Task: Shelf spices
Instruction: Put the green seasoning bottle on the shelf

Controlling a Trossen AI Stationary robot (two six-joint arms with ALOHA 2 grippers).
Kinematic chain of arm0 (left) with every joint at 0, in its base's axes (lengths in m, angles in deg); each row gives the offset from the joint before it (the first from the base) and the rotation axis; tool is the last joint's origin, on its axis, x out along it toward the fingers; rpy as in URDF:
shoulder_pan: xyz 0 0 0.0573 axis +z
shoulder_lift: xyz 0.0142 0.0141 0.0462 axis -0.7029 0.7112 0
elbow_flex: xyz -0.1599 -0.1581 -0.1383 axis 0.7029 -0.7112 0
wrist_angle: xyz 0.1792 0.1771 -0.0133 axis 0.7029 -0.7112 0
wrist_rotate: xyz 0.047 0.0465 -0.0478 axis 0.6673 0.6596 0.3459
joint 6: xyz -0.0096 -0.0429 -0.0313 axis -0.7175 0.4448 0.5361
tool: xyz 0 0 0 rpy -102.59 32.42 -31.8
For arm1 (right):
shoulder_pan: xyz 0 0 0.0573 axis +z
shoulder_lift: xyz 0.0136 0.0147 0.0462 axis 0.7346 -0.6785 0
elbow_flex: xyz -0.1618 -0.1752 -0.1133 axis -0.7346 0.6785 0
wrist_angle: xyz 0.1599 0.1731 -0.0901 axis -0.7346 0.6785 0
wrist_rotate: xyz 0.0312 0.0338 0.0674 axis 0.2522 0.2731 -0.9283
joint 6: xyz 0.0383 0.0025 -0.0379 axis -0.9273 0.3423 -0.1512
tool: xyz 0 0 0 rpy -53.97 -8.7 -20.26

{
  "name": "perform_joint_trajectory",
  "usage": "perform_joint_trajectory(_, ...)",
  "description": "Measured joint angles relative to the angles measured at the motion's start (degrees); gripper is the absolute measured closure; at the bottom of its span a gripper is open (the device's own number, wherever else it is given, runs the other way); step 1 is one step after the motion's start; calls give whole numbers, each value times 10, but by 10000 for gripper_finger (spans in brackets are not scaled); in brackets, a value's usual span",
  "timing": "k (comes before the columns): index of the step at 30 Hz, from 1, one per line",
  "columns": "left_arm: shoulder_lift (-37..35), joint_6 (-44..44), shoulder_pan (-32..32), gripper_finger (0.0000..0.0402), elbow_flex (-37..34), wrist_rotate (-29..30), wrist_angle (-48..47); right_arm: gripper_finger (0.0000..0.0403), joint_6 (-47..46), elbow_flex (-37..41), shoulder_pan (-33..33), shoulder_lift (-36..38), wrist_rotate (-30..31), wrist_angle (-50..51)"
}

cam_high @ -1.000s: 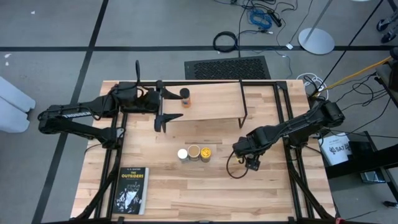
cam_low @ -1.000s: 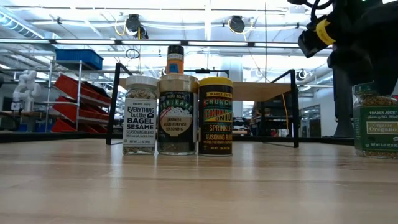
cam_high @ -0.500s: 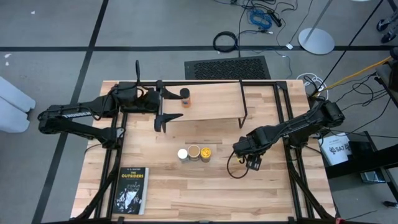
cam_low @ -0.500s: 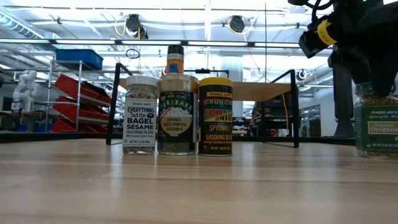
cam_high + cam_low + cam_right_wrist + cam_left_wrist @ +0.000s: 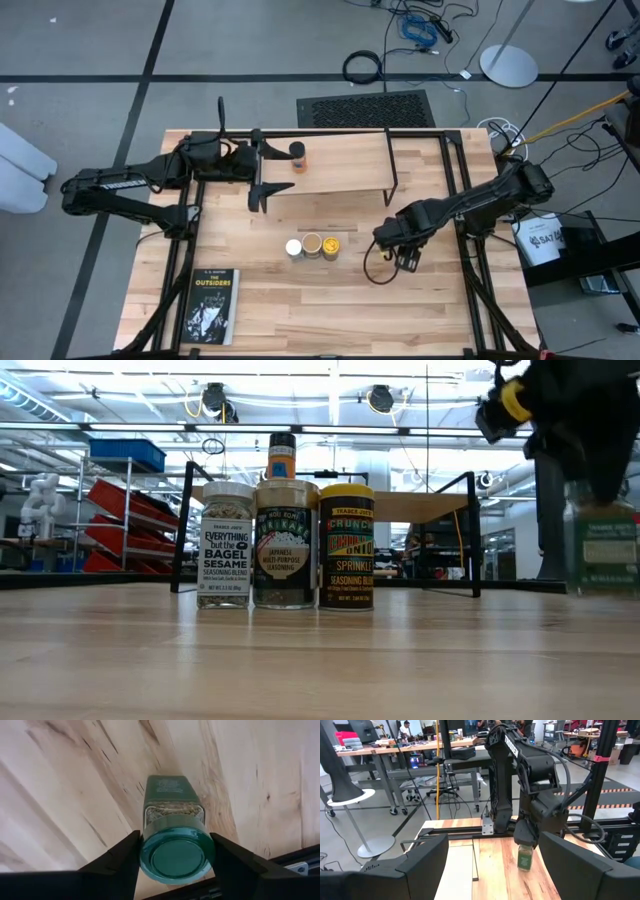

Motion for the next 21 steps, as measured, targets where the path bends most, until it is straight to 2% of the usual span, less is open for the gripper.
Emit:
perform_joint_trajectory(8,0,-4,0,81,0,0,0,204,48,-117,-29,0,-14,42)
perform_joint_trajectory(14,0,-4,0,81,0,0,0,204,108,-257,-70,-9,-15,101)
perform_joint_trajectory(21,0,-4,0,81,0,0,1,204,235,-442,-145,-74,-16,151)
